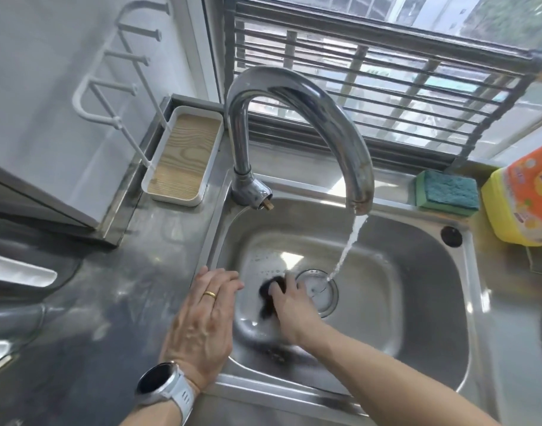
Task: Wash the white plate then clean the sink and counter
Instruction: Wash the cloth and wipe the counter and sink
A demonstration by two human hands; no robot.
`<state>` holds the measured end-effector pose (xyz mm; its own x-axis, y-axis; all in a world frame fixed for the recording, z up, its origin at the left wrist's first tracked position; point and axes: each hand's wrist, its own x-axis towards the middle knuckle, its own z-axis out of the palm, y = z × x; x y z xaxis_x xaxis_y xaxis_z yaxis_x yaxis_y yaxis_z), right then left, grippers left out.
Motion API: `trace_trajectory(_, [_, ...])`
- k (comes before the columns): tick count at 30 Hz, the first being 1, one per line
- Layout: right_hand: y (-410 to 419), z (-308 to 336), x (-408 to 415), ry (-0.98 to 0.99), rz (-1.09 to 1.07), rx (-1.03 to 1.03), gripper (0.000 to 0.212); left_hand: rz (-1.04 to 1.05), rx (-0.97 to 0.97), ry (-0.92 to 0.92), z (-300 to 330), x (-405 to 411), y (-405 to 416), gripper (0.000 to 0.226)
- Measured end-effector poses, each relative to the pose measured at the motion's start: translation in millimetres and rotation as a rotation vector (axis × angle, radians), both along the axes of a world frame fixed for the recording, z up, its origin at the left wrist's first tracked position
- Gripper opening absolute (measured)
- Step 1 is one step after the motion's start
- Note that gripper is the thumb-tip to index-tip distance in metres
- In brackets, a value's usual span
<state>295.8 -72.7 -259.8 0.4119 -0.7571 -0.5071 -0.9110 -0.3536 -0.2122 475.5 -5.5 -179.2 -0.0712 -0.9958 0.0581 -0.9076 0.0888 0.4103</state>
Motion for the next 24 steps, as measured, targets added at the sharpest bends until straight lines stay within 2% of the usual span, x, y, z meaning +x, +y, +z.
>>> trace_trajectory(3, [-34.6, -6.6, 27.0, -0.109, -0.150, -0.246, 0.041, -0.008, -0.009, 0.022, -2.4, 1.0, 1.1, 0.037])
trace_trajectory(4, [-47.1, -7.5, 36.2, -0.173, -0.295, -0.239, 0.038, -0.007, -0.011, 0.028, -3.3, 1.6, 1.5, 0.038])
trace_trajectory(7, [-76.8, -11.9, 63.7, -0.393, -0.925, -0.093, 0.041, -0.004, -0.014, 0.043, -5.0, 2.4, 2.2, 0.038])
trace_trajectory(9, [-81.0, -12.5, 89.0, -0.517, -1.108, 0.007, 0.047, -0.010, -0.005, 0.054, -6.0, 3.3, 0.9, 0.040])
trace_trajectory(10, [-76.9, -8.6, 100.5, -0.588, -1.128, 0.063, 0.050, -0.015, -0.003, 0.051, -6.6, 4.1, 0.7, 0.041])
trace_trajectory(12, [-62.9, 0.2, 110.8, -0.612, -1.006, 0.133, 0.050, -0.019, 0.005, 0.061, -5.7, 4.9, 1.0, 0.041])
trace_trajectory(17, [3.4, 11.6, 85.2, -0.483, -0.596, 0.355, 0.038, -0.006, -0.011, 0.081, -5.8, 5.1, 2.0, 0.040])
trace_trajectory(20, [29.5, 29.9, 59.2, -0.301, -0.450, 0.573, 0.035, -0.015, -0.012, 0.065, -6.8, 4.5, 2.7, 0.041])
trace_trajectory(24, [32.6, 68.1, -1.5, 0.024, -0.289, 0.649, 0.040, -0.018, -0.020, 0.059, -4.9, 6.1, 4.3, 0.044])
